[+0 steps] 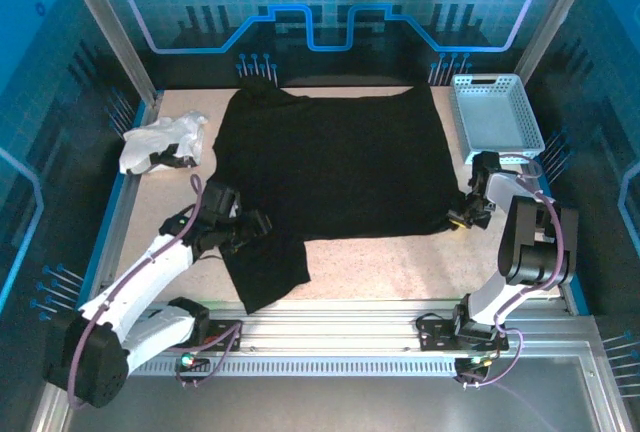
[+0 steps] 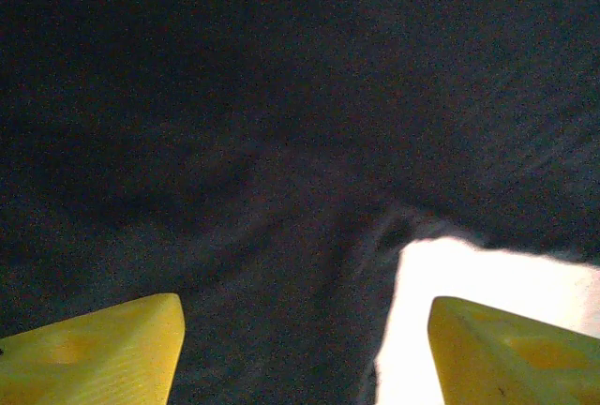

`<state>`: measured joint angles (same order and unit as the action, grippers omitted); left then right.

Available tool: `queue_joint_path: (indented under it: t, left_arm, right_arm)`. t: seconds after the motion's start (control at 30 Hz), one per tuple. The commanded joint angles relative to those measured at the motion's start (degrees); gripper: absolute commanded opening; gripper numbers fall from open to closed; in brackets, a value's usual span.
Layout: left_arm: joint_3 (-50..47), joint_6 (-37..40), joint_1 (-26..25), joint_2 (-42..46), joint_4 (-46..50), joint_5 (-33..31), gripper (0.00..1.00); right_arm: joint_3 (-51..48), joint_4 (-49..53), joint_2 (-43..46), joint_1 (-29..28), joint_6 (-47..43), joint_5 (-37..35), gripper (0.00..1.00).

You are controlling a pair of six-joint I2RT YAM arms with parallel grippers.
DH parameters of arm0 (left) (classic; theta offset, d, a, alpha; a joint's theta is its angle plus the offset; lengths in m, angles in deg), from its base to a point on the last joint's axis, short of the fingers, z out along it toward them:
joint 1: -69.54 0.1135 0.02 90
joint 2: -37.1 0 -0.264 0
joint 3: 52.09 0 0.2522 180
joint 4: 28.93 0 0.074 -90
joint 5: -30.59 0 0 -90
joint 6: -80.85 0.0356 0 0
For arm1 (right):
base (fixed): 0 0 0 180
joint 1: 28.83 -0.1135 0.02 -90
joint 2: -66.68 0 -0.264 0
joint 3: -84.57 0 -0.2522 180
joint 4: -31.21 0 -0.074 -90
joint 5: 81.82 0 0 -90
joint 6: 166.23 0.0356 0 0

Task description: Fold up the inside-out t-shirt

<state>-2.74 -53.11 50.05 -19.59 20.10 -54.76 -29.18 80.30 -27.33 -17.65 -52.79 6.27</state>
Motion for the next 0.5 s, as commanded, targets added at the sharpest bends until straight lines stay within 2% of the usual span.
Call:
queue_joint_path:
  t: [0.0, 0.13, 0.2, 0.3, 0.47]
  left_arm:
    - [-2.3, -5.8, -3.3, 3.5, 11.2, -4.5, 0.69]
    - [-4.1, -11.1, -5.3, 3.6, 17.5, -3.6, 0.69]
    - [-4.3, -11.4, -5.9, 3.5, 20.0, -4.1, 0.69]
    - [-4.7, -10.9, -6.8, -0.3, 18.5, -2.5, 0.68]
    - [-6.6, -12.6, -11.7, -7.3, 13.6, -0.5, 0.64]
  right_arm:
    - [-0.5, -1.6, 2.0, -0.9, -0.8, 1.7, 0.00]
    - [-1.7, -2.4, 4.2, -1.2, -1.4, 2.1, 0.00]
    - [-1.8, -2.7, 5.2, -1.2, -1.7, 2.2, 0.00]
    - [-1.8, -3.1, 6.5, -1.2, -1.6, 3.5, 0.00]
    - [-1.8, -3.3, 7.3, -0.3, -1.7, 5.7, 0.00]
